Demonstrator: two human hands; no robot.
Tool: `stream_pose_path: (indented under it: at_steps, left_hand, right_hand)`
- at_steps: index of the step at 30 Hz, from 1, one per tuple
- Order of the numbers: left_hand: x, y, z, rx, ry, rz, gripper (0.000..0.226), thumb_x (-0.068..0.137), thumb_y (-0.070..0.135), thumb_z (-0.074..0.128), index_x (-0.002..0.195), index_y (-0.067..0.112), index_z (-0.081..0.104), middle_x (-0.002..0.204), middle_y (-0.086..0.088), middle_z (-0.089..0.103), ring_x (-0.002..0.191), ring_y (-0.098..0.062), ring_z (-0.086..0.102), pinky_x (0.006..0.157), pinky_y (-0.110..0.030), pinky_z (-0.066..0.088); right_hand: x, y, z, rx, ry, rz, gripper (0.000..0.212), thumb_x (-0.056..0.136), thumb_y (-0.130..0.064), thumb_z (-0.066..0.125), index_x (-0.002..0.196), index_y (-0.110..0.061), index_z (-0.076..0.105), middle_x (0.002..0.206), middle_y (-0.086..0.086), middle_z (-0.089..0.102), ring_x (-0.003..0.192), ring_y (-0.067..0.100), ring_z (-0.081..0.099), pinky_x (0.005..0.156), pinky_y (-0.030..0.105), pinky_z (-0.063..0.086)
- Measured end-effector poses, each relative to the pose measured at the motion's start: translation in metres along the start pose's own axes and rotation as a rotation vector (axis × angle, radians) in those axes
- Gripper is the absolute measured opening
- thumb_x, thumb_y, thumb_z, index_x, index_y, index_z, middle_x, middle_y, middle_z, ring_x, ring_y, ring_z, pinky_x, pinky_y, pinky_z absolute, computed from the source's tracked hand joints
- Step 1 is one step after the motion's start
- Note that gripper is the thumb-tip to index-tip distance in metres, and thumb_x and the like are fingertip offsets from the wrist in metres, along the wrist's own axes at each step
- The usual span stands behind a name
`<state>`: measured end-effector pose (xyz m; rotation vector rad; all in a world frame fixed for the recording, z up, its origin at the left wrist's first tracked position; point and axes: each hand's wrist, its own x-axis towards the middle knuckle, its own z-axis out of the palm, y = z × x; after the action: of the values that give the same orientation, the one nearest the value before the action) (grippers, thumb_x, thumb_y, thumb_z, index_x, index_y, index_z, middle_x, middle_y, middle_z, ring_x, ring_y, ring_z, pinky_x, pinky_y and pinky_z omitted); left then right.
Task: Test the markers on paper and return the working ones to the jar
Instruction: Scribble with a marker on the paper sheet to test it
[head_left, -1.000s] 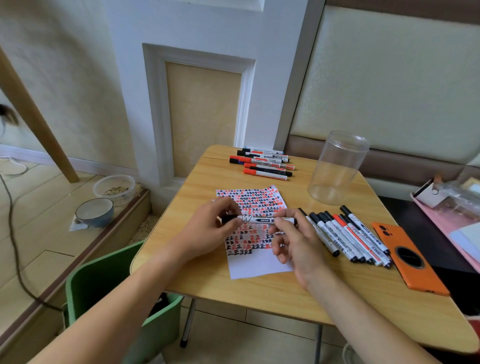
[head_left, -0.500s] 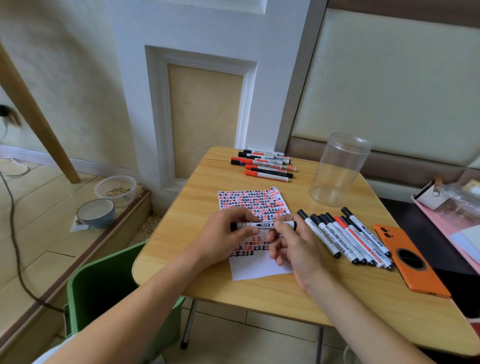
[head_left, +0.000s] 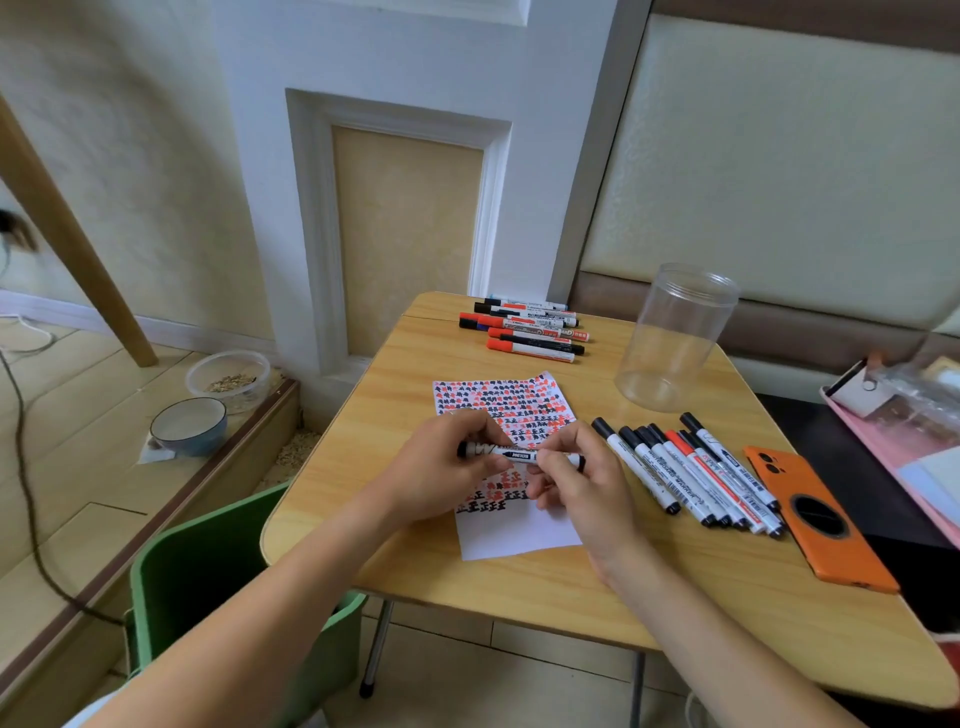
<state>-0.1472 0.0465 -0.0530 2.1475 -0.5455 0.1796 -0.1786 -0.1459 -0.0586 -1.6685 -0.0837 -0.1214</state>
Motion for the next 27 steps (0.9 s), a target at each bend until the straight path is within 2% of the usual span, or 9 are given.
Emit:
stream_pose_path:
  at_steps: [3, 5, 8, 12, 16, 18, 20, 24, 27]
  left_hand:
    - [-0.001, -0.002, -0.01, 0.023, -0.052, 0.009, 0.011, 0.089, 0.025, 0.077, 0.099, 0.025, 0.071, 0.095, 0.009, 0.064, 0.084, -0.006, 0.059, 0.077, -0.029, 0.05]
    - [-0.001, -0.003, -0.014, 0.018, -0.072, 0.023, 0.013, 0.088, 0.022, 0.076, 0.099, 0.029, 0.071, 0.096, 0.008, 0.063, 0.087, -0.007, 0.061, 0.079, -0.03, 0.051]
    - [-0.003, 0.0, -0.013, -0.045, -0.068, 0.061, 0.018, 0.089, 0.007, 0.066, 0.098, 0.023, 0.067, 0.092, 0.004, 0.063, 0.085, -0.012, 0.062, 0.078, -0.035, 0.053]
    - [-0.005, 0.004, -0.006, -0.131, -0.066, 0.071, 0.019, 0.091, 0.003, 0.059, 0.1, 0.019, 0.061, 0.09, 0.0, 0.063, 0.083, -0.017, 0.062, 0.076, -0.038, 0.054]
    - [-0.003, -0.006, -0.001, -0.067, -0.004, 0.046, 0.024, 0.098, 0.026, 0.061, 0.122, 0.022, 0.056, 0.116, 0.003, 0.056, 0.105, -0.008, 0.057, 0.095, -0.034, 0.051]
    - [-0.003, -0.013, -0.002, 0.193, -0.042, 0.014, 0.043, 0.101, 0.042, 0.056, 0.141, 0.027, 0.049, 0.141, 0.005, 0.047, 0.129, -0.007, 0.044, 0.111, -0.035, 0.04]
    - [-0.003, -0.019, -0.004, 0.455, -0.123, -0.012, 0.053, 0.101, 0.051, 0.05, 0.15, 0.034, 0.042, 0.155, 0.006, 0.039, 0.143, -0.014, 0.033, 0.12, -0.04, 0.028]
    - [-0.002, -0.025, -0.007, 0.538, -0.166, -0.029, 0.047, 0.103, 0.047, 0.047, 0.149, 0.038, 0.045, 0.157, 0.011, 0.039, 0.145, -0.012, 0.034, 0.123, -0.042, 0.014]
    - [-0.001, -0.027, -0.01, 0.524, -0.159, -0.041, 0.043, 0.103, 0.043, 0.047, 0.147, 0.04, 0.048, 0.157, 0.014, 0.039, 0.144, -0.01, 0.036, 0.123, -0.046, 0.012]
  right_hand:
    - [0.001, -0.001, -0.002, -0.17, -0.05, -0.076, 0.012, 0.093, -0.011, 0.067, 0.084, -0.017, 0.061, 0.084, 0.003, 0.068, 0.081, 0.017, 0.065, 0.076, 0.041, 0.055]
    - [0.001, -0.005, -0.004, -0.325, -0.126, -0.158, 0.009, 0.093, -0.017, 0.069, 0.087, -0.022, 0.064, 0.089, -0.008, 0.069, 0.089, 0.011, 0.066, 0.084, 0.038, 0.054]
    - [-0.003, -0.011, -0.003, -0.524, -0.219, -0.342, 0.011, 0.092, -0.012, 0.069, 0.094, -0.023, 0.066, 0.093, -0.013, 0.066, 0.09, 0.009, 0.063, 0.078, 0.024, 0.05]
    - [-0.007, -0.01, 0.0, -0.73, -0.305, -0.396, 0.017, 0.094, -0.019, 0.067, 0.106, -0.027, 0.057, 0.097, -0.018, 0.054, 0.09, 0.004, 0.05, 0.071, 0.02, 0.038]
    - [-0.004, -0.011, -0.011, -0.788, -0.186, -0.39, 0.015, 0.095, -0.014, 0.066, 0.105, -0.021, 0.057, 0.086, -0.018, 0.047, 0.082, 0.0, 0.049, 0.065, 0.018, 0.037]
    - [0.003, -0.008, -0.024, -0.863, -0.1, -0.366, 0.015, 0.095, -0.014, 0.068, 0.102, -0.018, 0.056, 0.089, -0.017, 0.047, 0.08, 0.0, 0.048, 0.064, 0.02, 0.037]
    - [0.013, 0.0, -0.039, -0.926, -0.024, -0.328, 0.018, 0.093, -0.013, 0.07, 0.098, -0.017, 0.053, 0.095, -0.008, 0.052, 0.083, 0.01, 0.049, 0.068, 0.03, 0.039]
    - [0.023, 0.011, -0.06, -1.08, 0.101, -0.293, 0.018, 0.093, -0.015, 0.071, 0.092, -0.017, 0.053, 0.094, -0.003, 0.054, 0.085, 0.02, 0.051, 0.068, 0.037, 0.044]
    - [0.026, 0.013, -0.067, -1.205, 0.2, -0.289, 0.012, 0.093, -0.013, 0.068, 0.09, -0.016, 0.057, 0.091, 0.0, 0.054, 0.083, 0.021, 0.048, 0.063, 0.032, 0.036]
